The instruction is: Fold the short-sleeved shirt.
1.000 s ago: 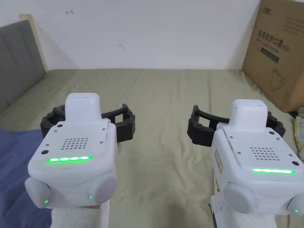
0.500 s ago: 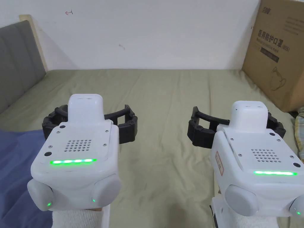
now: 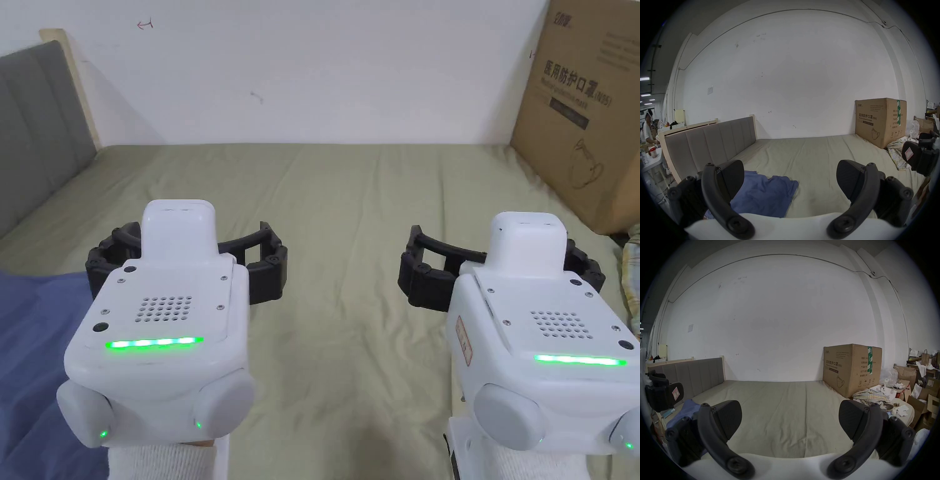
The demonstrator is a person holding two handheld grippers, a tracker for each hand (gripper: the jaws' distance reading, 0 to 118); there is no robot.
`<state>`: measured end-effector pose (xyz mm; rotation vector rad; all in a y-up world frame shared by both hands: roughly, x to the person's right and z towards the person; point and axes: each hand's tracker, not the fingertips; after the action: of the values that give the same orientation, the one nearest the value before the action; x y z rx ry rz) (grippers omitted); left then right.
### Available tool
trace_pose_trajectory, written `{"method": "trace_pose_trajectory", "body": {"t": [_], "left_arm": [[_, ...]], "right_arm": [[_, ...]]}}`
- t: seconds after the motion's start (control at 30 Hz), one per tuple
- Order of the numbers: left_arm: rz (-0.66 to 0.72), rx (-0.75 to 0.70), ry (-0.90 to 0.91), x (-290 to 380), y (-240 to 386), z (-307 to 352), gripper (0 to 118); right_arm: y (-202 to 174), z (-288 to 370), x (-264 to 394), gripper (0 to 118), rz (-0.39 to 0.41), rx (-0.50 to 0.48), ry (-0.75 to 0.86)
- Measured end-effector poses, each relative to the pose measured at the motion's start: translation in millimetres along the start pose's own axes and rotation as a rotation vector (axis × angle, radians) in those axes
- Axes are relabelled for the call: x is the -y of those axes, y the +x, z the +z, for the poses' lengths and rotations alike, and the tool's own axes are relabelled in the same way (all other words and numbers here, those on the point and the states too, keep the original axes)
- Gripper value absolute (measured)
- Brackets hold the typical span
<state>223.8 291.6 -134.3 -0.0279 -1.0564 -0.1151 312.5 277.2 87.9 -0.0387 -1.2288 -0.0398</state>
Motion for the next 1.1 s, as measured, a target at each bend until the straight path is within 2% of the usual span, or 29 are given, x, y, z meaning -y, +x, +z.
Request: {"method": "trace_pose_trajectory", "body": {"t": [1.1], "left_arm": [[0.003, 0.002, -0.001, 1.3, 0.3, 1.2, 115]], "right_arm": [[0.3, 1.8, 4.7, 118, -0.001, 0.016, -0.006]]}}
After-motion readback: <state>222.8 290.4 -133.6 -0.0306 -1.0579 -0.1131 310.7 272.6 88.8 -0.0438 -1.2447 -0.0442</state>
